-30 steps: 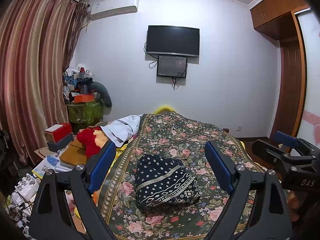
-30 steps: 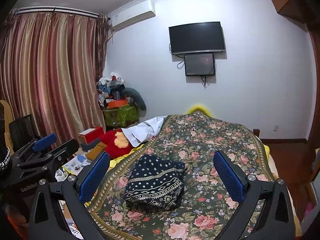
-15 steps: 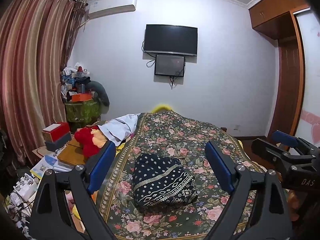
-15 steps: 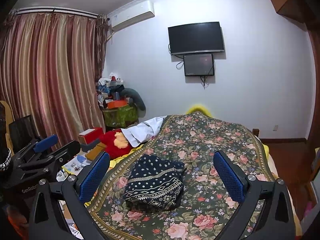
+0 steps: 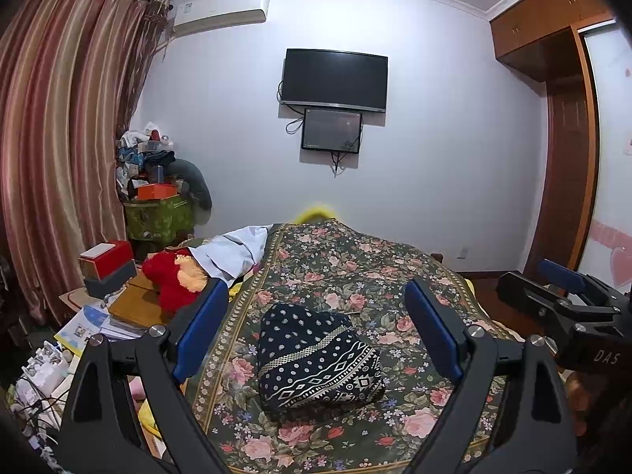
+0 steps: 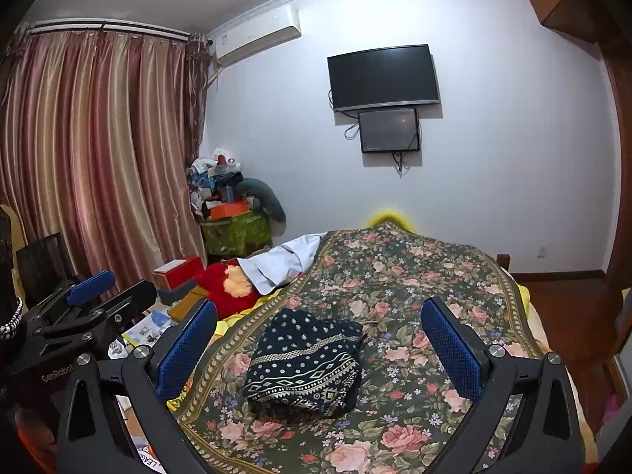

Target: Fold large clothes

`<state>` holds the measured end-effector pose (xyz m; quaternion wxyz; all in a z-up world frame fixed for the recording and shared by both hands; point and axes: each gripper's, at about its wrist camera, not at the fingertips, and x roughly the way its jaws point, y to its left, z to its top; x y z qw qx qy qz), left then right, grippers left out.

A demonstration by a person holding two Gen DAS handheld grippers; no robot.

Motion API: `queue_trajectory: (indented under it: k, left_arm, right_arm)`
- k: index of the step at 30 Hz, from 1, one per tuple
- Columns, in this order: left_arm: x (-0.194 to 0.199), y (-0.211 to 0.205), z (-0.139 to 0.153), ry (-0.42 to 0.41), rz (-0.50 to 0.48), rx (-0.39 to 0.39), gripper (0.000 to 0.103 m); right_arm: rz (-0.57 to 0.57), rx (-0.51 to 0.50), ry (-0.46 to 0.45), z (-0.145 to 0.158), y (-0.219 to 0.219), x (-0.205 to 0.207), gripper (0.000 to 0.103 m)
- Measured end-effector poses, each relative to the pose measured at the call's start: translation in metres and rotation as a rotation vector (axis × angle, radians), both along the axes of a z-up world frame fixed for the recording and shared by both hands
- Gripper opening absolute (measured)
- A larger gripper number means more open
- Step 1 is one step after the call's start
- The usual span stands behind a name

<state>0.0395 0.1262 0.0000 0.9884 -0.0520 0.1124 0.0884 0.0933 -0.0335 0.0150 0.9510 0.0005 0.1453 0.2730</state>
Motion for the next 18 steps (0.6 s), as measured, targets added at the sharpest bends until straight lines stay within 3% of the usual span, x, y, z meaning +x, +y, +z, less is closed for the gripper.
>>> queue_trajectory:
  k: [18]
  left_arm:
    - [0.0003,0.0085,0.0011,0.002,-0.025,0.007,0.091]
  right_arm:
    - [0.001,0.0,0.001,0.0013,0.0019,-0.0014,0.103]
